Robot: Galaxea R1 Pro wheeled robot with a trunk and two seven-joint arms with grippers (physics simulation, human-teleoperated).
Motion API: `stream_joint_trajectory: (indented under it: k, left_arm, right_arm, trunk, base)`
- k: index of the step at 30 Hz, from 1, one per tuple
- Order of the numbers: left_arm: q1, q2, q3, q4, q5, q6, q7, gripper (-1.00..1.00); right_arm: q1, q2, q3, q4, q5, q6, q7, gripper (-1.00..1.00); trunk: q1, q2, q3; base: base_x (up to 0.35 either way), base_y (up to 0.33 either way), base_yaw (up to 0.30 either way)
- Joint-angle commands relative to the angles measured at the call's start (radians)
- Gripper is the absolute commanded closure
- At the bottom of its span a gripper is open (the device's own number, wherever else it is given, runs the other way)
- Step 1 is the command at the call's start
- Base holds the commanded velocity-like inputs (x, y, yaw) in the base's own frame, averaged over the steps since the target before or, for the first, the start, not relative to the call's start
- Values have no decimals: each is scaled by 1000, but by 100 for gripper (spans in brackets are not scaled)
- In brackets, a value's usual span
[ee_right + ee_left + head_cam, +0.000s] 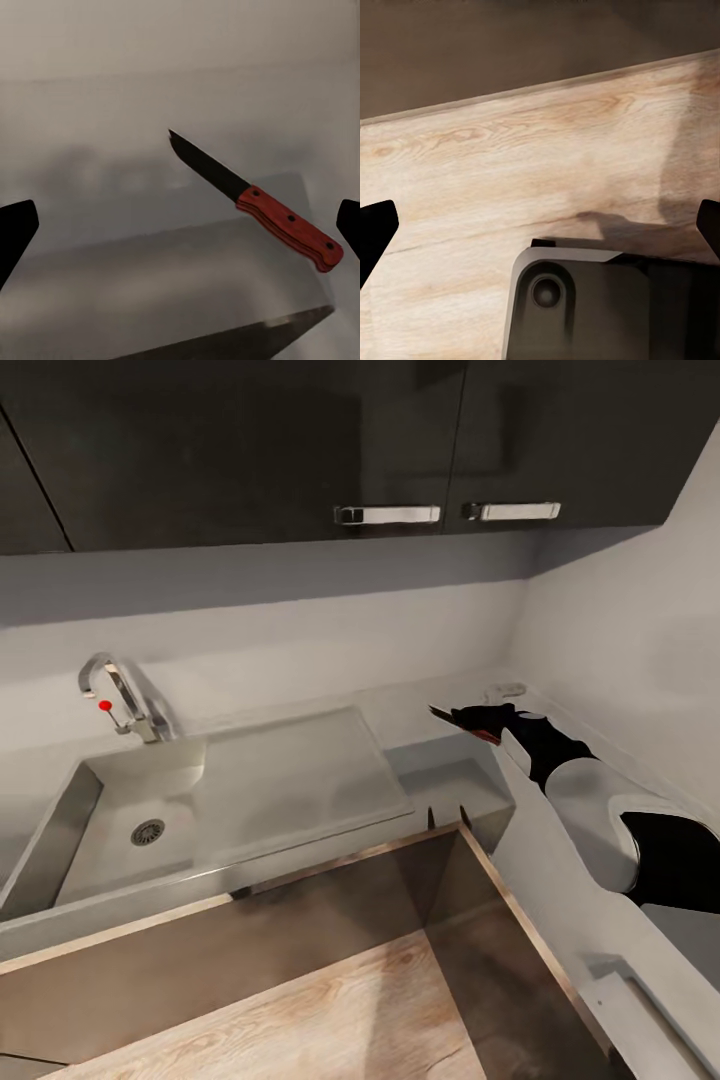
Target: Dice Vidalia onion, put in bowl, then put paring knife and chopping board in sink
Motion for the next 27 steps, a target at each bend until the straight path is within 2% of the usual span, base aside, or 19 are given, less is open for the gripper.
stream_joint_trajectory:
  k: [1,8,12,16,21,27]
  left_arm:
    - [0,2,-7,0,10,-2,7,-100]
    - [0,2,-6,4,10,-2,7,-100]
    - [0,2,-6,11,10,-2,7,-100]
    - [0,2,-7,12,10,-2,7,-100]
    - [0,2,-7,12,10,-2,7,-100]
    - [0,2,-7,12,10,-2,7,-100]
  right_arm:
    - [0,0,-6,-2,10,6,5,-100]
    - [0,-3,-6,-2,10,6,5,-100]
    - [0,-41,-5,6,9,6,18,-100]
    - [0,-49,-6,33,10,5,50,-100]
    - [0,-53,-6,45,10,4,59,-100]
    - [0,-94,-6,61,8,3,101,-100]
  trunk:
    - [1,-2,-2]
    - [1,-2,-2]
    - [1,-2,-2]
    - [1,-2,-2]
    - [1,-2,-2]
    - [1,-2,-2]
  base:
    - [107,-2,2]
    - [264,-40,1]
    - [147,-47,0]
    - [25,-7,0]
    - [4,-1,0]
    - [0,0,0]
